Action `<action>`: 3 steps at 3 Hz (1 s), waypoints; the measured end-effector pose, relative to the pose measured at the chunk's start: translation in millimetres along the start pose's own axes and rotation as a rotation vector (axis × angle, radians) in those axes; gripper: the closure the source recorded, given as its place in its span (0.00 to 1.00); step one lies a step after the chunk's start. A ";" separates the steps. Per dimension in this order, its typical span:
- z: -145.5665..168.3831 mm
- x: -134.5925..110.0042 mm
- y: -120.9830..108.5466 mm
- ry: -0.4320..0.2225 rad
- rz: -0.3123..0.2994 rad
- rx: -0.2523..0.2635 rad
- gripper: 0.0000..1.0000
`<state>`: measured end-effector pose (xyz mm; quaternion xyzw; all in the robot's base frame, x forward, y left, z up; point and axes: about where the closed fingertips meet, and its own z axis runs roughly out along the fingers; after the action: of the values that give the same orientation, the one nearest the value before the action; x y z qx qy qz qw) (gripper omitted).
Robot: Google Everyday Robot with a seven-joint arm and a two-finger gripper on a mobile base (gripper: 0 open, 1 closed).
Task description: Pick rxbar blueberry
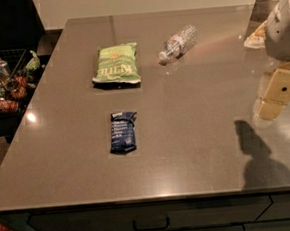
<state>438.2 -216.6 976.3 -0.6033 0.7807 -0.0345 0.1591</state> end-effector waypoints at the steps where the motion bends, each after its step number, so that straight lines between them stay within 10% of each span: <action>1: 0.0 0.0 0.0 0.000 0.000 0.000 0.00; 3: 10.2 -40.9 -9.0 -0.069 -0.134 -0.016 0.00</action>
Offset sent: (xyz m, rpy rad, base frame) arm 0.0106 0.0271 -0.0003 -0.0140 -0.0180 0.1288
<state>458.5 -178.7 977.2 -0.6564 0.7328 -0.0182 0.1784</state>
